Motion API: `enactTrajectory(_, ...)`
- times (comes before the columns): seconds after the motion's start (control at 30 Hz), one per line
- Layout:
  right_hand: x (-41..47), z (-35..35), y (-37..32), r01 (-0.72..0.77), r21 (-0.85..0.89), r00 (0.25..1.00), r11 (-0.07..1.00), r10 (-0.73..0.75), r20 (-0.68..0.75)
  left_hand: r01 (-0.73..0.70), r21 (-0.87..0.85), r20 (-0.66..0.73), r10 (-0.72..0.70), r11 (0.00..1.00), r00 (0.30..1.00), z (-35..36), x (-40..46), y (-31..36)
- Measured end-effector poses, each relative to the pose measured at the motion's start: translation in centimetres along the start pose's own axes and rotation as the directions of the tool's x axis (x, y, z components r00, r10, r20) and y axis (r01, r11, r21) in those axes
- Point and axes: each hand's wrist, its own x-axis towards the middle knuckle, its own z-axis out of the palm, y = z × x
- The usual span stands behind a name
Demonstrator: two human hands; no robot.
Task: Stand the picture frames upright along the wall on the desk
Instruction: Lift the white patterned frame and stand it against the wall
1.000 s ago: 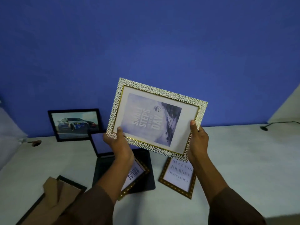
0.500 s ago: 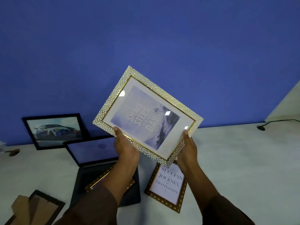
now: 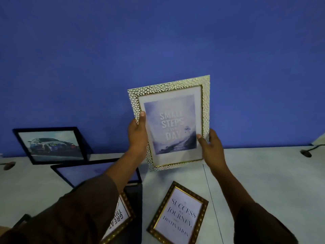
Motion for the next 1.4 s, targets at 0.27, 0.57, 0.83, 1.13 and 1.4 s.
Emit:
enactTrajectory(0.27, 7.6, 0.5, 8.0, -0.004, -0.3, 0.98, 0.954, 0.064, 0.19, -0.033, 0.232, 0.061, 0.019, 0.972, 0.998, 3.2, 4.8, -6.0)
enactTrajectory(0.57, 12.9, 1.8, 12.7, -0.033, -0.319, 0.963, 0.947, 0.115, 0.243, 0.092, 0.4, 0.098, -0.142, 0.912, 0.985, 5.0, 9.2, -10.6)
enactTrajectory(0.83, 13.4, 2.5, 15.8, -0.051, -0.31, 0.946, 0.949, 0.146, 0.289, 0.142, 0.469, 0.077, -0.201, 0.872, 0.977, 4.1, 10.4, -14.7)
enactTrajectory(1.13, 13.1, 2.5, 15.7, -0.09, -0.305, 0.938, 0.948, 0.183, 0.293, 0.236, 0.503, 0.022, -0.285, 0.831, 0.958, 5.5, 9.8, -13.5)
enactTrajectory(1.4, 11.4, 1.5, 15.1, -0.202, -0.259, 0.936, 0.945, 0.264, 0.231, 0.255, 0.501, -0.058, -0.262, 0.827, 0.963, 4.1, 7.1, -14.1)
